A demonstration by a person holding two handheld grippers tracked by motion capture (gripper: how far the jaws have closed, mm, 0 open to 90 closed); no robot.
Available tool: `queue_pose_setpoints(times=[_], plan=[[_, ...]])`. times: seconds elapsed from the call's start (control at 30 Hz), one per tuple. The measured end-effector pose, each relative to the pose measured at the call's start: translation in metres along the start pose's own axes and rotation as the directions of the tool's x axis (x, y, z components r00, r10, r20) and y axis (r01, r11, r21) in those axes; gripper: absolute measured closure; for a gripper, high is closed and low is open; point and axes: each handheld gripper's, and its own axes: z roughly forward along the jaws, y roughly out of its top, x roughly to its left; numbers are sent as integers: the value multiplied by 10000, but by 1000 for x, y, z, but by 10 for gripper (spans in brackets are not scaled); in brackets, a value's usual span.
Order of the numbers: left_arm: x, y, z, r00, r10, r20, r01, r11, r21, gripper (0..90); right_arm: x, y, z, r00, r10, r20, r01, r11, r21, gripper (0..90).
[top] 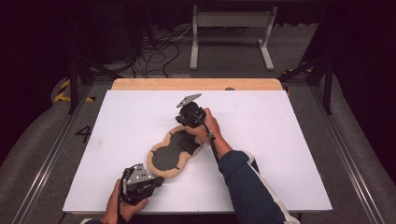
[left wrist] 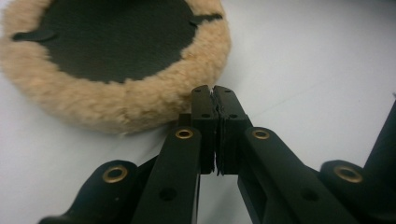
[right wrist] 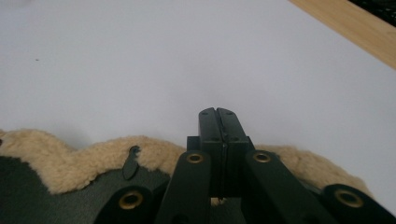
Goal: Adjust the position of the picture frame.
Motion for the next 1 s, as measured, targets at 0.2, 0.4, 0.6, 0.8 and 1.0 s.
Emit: queue_pose_setpoints(times=[0.2,0.4,0.6,0.8,1.0], plan=[[-6,5,11,9995,27,-321,-26,10000,51,853,-2,-4,19,9997,-209,102,201,9967,788,900],[-3,7,13,9994,53,-332,-50,9999,93,898,3,3,19,9957,-836,405,758,9831,1666,900],[3,5,10,9992,-155,-356,159,9998,110,899,-7,-2,11,9990,-353,278,289,9781,2059,900],[9,5,8,9993,-86,-368,92,9998,153,898,-12,-10,1,9995,-39,316,-32,9750,2220,900],[17,6,7,10000,28,-54,-26,9996,296,898,-15,-25,-15,9986,-52,525,-79,9693,2459,900]])
